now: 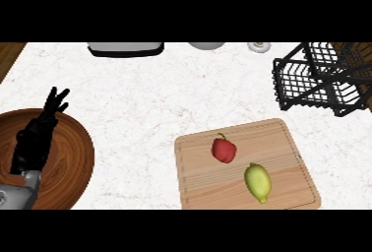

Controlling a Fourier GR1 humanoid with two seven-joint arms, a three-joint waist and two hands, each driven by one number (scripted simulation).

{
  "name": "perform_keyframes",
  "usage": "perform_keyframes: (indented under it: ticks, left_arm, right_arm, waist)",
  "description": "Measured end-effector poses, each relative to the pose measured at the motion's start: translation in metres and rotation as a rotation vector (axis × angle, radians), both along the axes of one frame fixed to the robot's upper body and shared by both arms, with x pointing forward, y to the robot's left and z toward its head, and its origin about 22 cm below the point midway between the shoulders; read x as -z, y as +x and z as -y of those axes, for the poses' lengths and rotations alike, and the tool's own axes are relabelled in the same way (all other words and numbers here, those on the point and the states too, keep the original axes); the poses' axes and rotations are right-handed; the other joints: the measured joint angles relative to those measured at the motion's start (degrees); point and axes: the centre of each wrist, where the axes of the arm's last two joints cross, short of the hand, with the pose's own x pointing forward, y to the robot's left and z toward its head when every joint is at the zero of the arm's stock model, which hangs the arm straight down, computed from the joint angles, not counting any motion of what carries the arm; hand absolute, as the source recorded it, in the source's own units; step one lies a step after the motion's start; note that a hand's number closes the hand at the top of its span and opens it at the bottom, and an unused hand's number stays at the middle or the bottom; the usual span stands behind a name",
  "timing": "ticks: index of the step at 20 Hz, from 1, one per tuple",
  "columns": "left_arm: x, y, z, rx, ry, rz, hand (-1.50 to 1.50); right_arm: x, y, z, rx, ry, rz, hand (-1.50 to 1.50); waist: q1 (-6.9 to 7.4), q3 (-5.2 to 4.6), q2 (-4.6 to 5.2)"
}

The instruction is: Pick the lemon from the cutting board and place it in the tiered basket

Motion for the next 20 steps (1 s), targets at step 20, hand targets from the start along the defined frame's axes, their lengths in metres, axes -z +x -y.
perform_keyframes:
  ticks: [20]
  left_arm:
    - [0.000,0.012,0.013,0.028,0.000,0.001,0.00]
  right_arm:
    - [-0.083,0.049,-0.064,-0.032,-0.079,-0.445,-1.50]
  waist:
    - [1.83,0.06,0.11]
